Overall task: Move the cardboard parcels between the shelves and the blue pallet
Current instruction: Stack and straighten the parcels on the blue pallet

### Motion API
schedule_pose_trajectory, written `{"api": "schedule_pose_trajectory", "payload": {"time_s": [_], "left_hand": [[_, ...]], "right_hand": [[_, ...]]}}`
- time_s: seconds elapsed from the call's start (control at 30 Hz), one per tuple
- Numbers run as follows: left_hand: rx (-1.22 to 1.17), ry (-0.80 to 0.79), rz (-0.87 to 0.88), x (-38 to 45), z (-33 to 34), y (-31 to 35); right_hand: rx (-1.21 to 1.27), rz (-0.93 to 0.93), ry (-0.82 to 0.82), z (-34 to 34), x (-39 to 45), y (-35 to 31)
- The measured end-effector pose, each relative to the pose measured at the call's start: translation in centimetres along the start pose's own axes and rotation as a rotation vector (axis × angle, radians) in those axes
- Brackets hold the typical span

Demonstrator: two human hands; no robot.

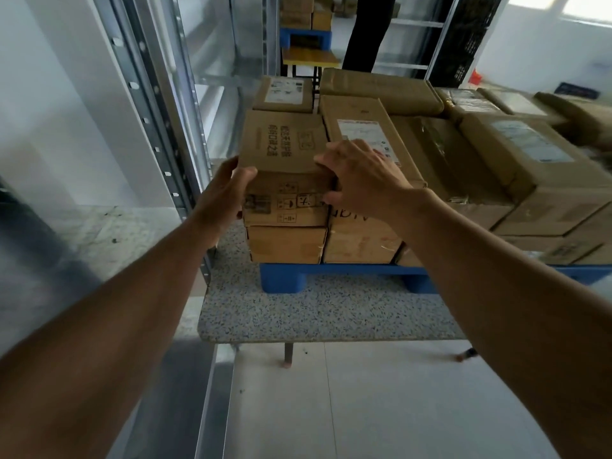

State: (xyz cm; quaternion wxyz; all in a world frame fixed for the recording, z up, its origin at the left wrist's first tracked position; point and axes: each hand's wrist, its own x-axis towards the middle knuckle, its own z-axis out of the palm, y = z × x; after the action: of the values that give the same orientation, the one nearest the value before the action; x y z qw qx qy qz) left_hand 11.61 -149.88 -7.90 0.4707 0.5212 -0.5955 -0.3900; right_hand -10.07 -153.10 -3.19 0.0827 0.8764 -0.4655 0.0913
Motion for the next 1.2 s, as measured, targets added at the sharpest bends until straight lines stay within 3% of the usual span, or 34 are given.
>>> {"api": "schedule_pose_trajectory", "payload": {"time_s": [0.53,0.6,0.7,0.77,0.83,0.97,1.2], "left_hand": [[-0.038,-0.050,0.007,-0.8,-0.2,-0.4],[-0.057,-0.056,-0.020,-1.3,-0.5,-1.3],[0.034,-0.010,-0.132,-2.6,-0.7,-3.4],[0.126,-0.012,-0.166,-3.4,-0.3,-5.4],[0.165,-0.026,-0.217,-4.1,0.3,-7.3],[0.154,-0.066,-0.312,-3.9,1.2,-10.7],[0.411,0.078,-0.243,-2.3,2.2,-13.0]], "right_hand": [[-0.044,0.012,-0.111,-0.5,-0.8,-0.1],[-0.030,0.023,0.071,-0.5,-2.1,-0.5],[0.001,0.007,0.582,0.7,-5.1,-1.4],[0.047,0.024,0.698,2.5,-7.1,-1.9],[0.135,0.120,0.574,5.3,-8.6,-2.0],[0.114,0.422,0.061,11.2,-9.9,-1.3],[0.168,0.481,-0.077,16.5,-7.3,-1.0]]}}
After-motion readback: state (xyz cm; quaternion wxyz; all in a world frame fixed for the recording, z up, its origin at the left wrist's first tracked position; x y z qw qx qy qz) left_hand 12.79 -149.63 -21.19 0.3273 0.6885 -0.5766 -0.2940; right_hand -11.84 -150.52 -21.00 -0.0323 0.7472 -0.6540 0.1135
